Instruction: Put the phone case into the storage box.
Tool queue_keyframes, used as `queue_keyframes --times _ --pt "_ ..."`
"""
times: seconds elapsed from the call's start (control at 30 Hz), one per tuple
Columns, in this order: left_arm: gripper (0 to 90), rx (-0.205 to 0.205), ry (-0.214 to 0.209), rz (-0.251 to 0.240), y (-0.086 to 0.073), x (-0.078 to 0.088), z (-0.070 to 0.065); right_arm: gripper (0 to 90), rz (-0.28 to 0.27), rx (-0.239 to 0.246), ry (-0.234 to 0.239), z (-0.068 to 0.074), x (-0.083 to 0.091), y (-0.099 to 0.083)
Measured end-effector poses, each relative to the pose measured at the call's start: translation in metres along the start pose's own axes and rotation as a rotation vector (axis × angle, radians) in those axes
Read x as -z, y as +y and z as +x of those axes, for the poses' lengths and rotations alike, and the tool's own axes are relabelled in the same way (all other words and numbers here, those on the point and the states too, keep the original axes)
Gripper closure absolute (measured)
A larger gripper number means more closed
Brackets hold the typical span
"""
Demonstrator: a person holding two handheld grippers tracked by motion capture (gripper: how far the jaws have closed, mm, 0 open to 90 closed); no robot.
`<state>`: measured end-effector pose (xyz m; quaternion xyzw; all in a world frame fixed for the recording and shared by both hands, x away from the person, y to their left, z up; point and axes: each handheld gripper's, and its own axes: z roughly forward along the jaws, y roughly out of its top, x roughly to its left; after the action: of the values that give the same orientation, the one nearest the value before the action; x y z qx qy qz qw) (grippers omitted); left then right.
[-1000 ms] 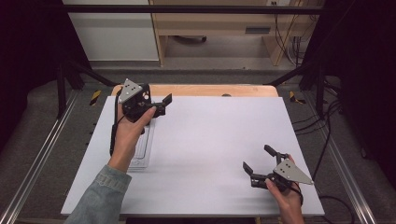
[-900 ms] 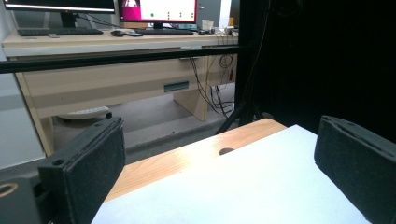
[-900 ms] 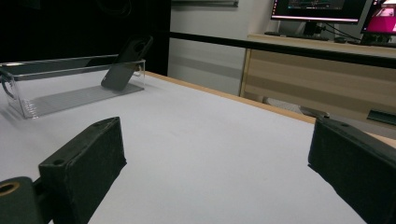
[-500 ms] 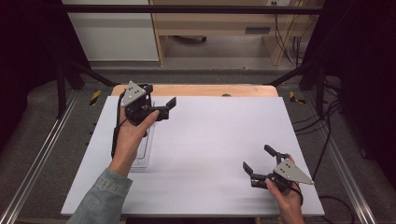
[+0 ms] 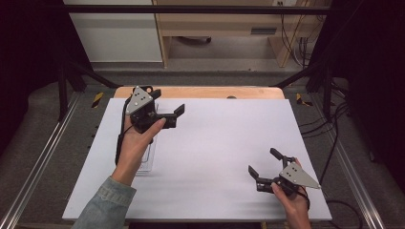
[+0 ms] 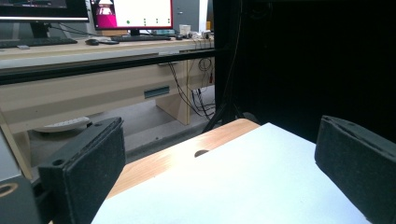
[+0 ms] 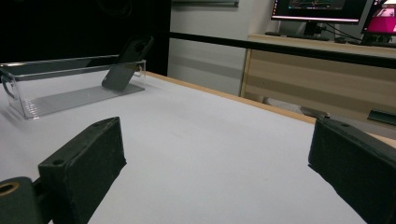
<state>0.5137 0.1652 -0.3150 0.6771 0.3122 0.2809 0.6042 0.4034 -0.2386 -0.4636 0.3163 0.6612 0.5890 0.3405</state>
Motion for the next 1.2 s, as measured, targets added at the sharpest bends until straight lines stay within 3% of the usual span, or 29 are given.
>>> queue_keyframes --times 0.37,0.47,1.2 --pt "1.7 -0.015 -0.019 0.000 0.001 0.004 -0.008 4.0 0.001 0.000 0.000 0.000 0.000 0.000" --pt "1.6 -0.001 -0.021 -0.008 -0.001 0.006 -0.009 4.0 0.000 0.001 0.001 0.000 0.000 0.000" --pt "1.7 -0.003 -0.040 -0.020 -0.004 0.021 -0.018 4.0 0.003 0.003 0.002 0.001 -0.001 0.000"
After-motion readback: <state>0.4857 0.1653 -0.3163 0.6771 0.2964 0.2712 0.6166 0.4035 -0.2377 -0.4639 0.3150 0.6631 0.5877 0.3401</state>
